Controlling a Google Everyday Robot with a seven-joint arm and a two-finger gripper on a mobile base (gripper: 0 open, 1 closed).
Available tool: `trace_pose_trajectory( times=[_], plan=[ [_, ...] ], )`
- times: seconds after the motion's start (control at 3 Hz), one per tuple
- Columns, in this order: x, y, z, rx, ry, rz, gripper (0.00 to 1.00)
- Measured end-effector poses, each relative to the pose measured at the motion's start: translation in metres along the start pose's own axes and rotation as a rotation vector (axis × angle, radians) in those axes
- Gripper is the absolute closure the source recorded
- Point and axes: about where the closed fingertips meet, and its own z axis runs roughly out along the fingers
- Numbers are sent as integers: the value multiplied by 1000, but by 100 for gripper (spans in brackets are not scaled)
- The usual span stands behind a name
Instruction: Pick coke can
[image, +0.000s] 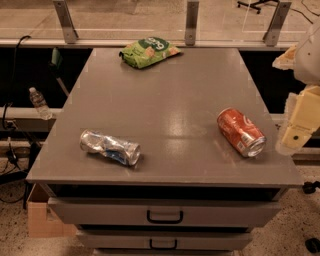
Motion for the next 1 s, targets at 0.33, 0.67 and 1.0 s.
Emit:
trace_pose_trajectory(
  times=[0.33,0.67,1.0],
  plan=[
    [0,0,0,0,0,0,0],
    [0,-1,2,4,-19,11,0],
    [0,-7,34,-30,-51,90,0]
  ],
)
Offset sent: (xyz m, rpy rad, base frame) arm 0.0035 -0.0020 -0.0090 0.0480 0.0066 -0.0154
